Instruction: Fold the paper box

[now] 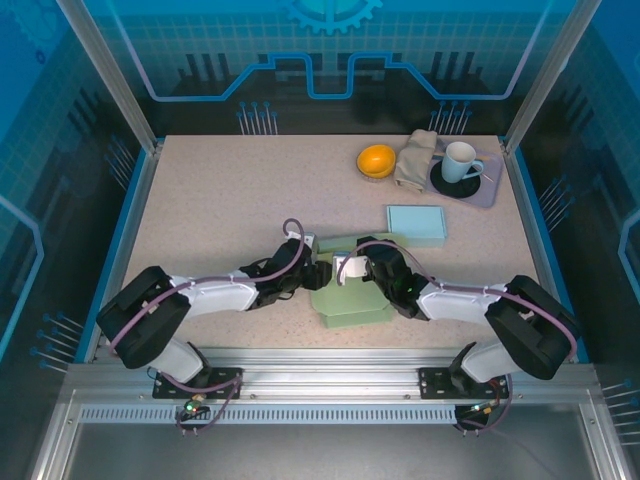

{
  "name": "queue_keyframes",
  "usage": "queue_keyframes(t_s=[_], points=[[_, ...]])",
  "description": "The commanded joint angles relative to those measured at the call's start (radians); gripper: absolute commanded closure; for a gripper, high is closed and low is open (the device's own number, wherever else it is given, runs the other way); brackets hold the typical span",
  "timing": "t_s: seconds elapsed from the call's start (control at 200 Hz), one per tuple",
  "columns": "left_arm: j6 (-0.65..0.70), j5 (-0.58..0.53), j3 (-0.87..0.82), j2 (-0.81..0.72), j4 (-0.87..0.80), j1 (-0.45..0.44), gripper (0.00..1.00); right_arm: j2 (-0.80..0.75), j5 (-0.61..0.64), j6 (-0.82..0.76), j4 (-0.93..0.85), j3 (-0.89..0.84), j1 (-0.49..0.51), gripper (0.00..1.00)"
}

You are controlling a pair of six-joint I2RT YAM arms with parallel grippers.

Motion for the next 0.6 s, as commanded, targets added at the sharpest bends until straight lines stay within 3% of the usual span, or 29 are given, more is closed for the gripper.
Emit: queue_keyframes(t_s=[0.0,0.32,0.59], points=[[0.001,-0.118,-0.012,0.008,0.035,0.001,0.42,0.006,0.018,-0.050,-0.001,-0.039,0.039,1.00],[0.008,-0.147,-0.026,0.036,0.098,-0.014,0.44,0.026,0.077,-0.153,0.003,-0.069,0.087,1.00],[0.072,-0.168,0.015,0.078,0.115,-0.029,0.45,0.029,0.076,-0.127,-0.031,-0.062,0.093,1.00]])
